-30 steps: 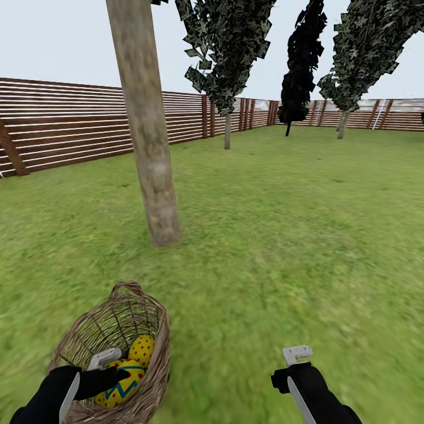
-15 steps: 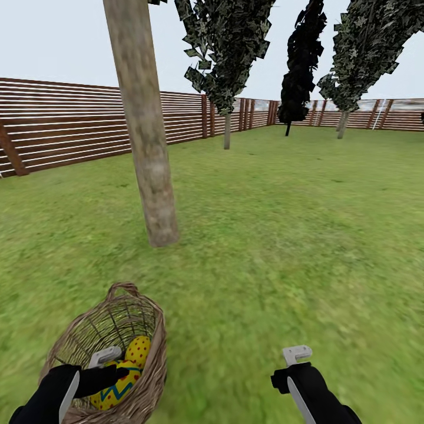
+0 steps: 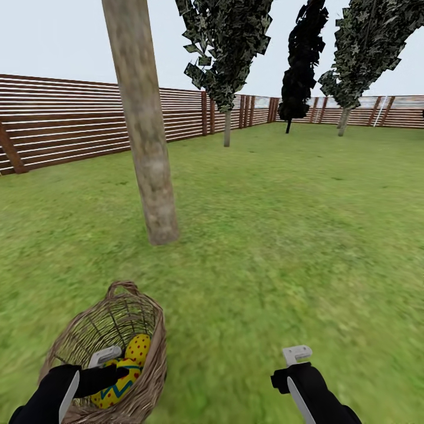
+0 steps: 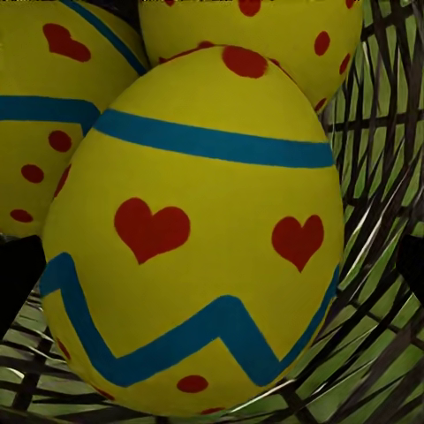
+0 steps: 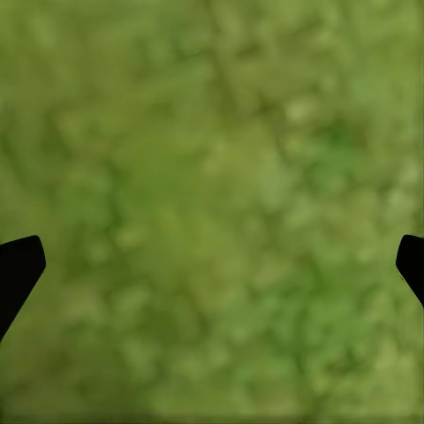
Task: Take the three Easter eggs out of the wicker basket on the lawn in the garden, then place them on the lawn next to a single tree (choose any tree) so that all three eggs are next to the same tree and none are left in the basket.
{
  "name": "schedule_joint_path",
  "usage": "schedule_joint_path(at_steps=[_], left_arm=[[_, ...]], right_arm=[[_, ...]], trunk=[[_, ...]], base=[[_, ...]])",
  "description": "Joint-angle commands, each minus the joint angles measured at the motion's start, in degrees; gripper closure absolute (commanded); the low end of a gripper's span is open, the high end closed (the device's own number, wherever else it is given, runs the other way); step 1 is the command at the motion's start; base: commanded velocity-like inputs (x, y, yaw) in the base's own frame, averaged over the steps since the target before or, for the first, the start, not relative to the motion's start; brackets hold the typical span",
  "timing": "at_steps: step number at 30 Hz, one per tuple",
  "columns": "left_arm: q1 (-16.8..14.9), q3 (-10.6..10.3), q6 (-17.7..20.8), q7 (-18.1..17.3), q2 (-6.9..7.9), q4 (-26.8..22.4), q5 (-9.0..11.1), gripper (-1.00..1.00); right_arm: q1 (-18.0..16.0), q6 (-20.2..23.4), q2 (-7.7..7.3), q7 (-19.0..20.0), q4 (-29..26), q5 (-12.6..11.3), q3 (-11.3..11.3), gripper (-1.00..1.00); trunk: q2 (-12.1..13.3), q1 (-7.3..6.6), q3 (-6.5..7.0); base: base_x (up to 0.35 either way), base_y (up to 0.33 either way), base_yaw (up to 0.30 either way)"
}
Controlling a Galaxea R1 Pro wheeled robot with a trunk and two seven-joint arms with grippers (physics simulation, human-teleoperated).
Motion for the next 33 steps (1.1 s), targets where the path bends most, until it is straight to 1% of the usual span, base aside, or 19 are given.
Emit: schedule_joint_path(at_steps=[1,4,8,10,28,29,33], left_arm=[[0.0,0.3,0.2,-0.5,-0.05,-0.1,-0.6,-1.00],[0.0,0.3,0.2,-0.5,-0.05,-0.1,-0.6,-1.00],[-0.1,0.3,0.2,-0.5,-0.05,-0.1,-0.6,-1.00],[0.0,0.4,0.3,-0.5,-0.05,-0.1,-0.6,-1.00],[0.0,0.7,0.5,-0.5,-0.03,-0.1,-0.6,-1.00],[0.0,0.7,0.4,-0.5,-0.04,-0.1,-0.6,1.00],[0.0,0.7,0.6,-0.4,0.00,-0.2,-0.6,1.00]], right_arm=[[0.0,0.2,-0.08,-0.6,-0.1,-0.6,0.2,-1.00],[0.0,0.2,-0.08,-0.6,-0.1,-0.7,0.2,-1.00],[0.0,0.2,-0.08,-0.6,-0.1,-0.7,0.2,-1.00],[0.0,0.3,-0.08,-0.6,-0.1,-0.7,0.2,-1.00],[0.0,0.3,-0.13,-0.6,-0.1,-0.7,0.2,-1.00],[0.0,0.3,-0.12,-0.6,-0.1,-0.7,0.2,-1.00],[0.0,0.3,-0.15,-0.6,-0.1,-0.6,0.2,-1.00]], trunk=[[0.0,0.01,-0.27],[-0.1,0.09,-0.94],[-0.1,0.09,-0.94],[-0.1,0.14,-1.38],[-0.1,0.14,-1.38],[-0.1,0.14,-1.38],[-0.1,0.14,-1.38]], base=[[0.000,0.000,0.000],[0.000,0.000,0.000],[0.000,0.000,0.000],[0.000,0.000,0.000],[0.000,0.000,0.000],[0.000,0.000,0.000],[0.000,0.000,0.000]])
